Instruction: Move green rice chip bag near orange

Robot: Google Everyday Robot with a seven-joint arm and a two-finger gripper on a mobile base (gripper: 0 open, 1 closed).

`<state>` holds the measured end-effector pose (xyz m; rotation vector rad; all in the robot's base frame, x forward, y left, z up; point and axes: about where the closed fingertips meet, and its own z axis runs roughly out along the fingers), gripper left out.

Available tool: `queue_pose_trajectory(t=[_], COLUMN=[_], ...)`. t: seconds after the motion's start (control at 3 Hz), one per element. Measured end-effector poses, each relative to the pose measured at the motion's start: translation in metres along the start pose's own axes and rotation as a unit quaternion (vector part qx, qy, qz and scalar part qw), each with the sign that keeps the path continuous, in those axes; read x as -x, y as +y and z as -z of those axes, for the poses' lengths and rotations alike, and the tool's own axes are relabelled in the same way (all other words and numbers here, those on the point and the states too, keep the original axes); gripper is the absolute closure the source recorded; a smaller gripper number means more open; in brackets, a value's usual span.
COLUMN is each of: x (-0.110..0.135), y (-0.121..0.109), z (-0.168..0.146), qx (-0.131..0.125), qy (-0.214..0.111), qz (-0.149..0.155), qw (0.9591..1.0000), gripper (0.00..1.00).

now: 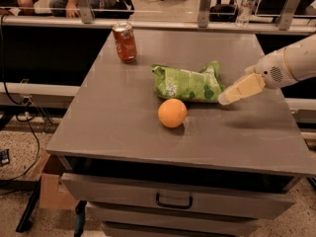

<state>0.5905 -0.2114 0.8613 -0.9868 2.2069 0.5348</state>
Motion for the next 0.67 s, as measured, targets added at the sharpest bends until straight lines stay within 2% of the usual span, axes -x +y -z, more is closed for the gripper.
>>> queue_pose_trajectory(t=[0.33,0.67], x=[0.004,0.006], y=[-0.042,-0.094], z=[0.04,0.087], qx=[-0.085,-0.215], qy=[-0.038,-0.073], qz=[-0.007,-0.034], qw=[0.9956,0.9733], gripper=[0.0,0.0])
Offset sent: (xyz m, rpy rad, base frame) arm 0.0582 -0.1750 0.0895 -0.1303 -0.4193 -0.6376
